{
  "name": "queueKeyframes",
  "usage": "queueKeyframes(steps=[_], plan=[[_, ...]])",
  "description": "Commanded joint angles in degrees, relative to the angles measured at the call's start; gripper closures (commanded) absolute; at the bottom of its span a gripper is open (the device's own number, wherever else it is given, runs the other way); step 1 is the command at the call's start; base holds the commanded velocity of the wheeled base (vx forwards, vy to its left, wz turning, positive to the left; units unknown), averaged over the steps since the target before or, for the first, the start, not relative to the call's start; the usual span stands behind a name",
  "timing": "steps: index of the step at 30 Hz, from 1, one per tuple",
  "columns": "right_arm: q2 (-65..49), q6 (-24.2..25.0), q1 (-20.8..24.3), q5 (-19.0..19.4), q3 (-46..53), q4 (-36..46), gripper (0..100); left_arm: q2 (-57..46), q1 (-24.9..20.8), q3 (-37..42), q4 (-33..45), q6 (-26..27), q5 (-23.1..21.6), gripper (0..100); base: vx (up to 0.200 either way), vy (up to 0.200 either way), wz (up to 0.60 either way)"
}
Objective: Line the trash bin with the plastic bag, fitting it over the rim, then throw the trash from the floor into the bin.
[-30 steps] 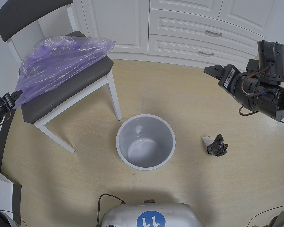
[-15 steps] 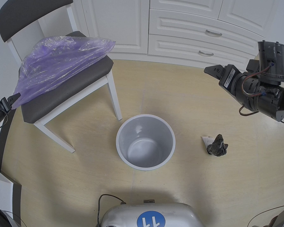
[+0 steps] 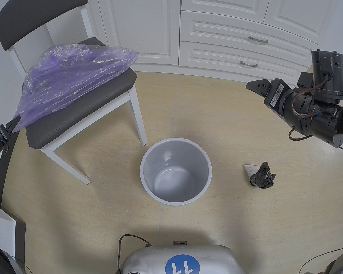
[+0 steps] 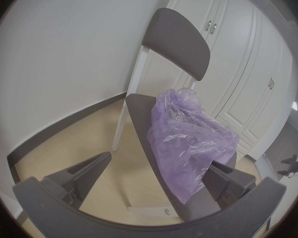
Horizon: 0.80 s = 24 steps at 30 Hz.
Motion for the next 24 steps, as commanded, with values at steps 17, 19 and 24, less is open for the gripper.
queueKeyframes(steps=[17, 19, 24], plan=[[0.2, 0.0, 0.4, 0.1, 0.6, 0.0, 0, 1.9, 0.0, 3.4, -10.0, -6.3, -3.5, 0, 0.000, 0.000, 0.00], [0.2, 0.0, 0.6, -0.1, 0.6, 0.0, 0, 1.9, -0.2, 3.4, -10.6, -6.9, -3.5, 0, 0.000, 0.000, 0.00], [0.3, -0.1, 1.0, -0.4, 0.7, -0.3, 0, 2.2, -0.5, 4.0, -13.8, -10.1, -3.5, 0, 0.000, 0.000, 0.00]])
